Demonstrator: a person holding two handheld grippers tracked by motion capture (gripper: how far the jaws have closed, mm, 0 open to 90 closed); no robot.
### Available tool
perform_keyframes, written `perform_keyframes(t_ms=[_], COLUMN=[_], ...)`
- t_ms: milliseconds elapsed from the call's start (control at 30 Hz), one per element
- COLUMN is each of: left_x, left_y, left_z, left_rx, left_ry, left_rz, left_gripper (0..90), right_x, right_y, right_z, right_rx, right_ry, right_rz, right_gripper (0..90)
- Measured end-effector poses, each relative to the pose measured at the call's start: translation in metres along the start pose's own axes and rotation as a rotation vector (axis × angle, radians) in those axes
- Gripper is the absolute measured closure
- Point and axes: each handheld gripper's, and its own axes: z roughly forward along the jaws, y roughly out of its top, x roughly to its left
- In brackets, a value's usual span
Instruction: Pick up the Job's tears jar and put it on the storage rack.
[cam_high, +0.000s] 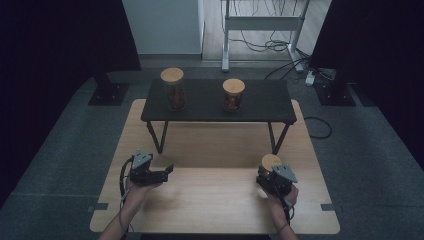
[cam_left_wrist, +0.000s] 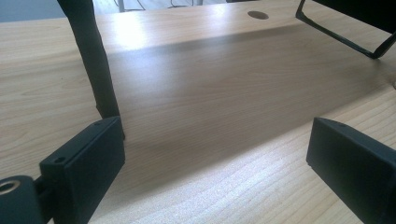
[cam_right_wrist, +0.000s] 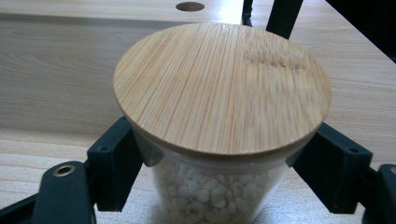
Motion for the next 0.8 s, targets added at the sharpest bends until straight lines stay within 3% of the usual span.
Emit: perform_keyframes(t_ms=[800], left_x=[0.0008], left_y=[-0.0001], left_z=[0.0002], left_rx=[0.002], left_ry=[-0.002], left_rz=[0.000], left_gripper=[3.9], right_x=[-0.0020], right_y=[-0.0043], right_z=[0.0006], right_rx=[-0.018], right_ry=[0.012], right_rz=[0.002], right_gripper=[25.7])
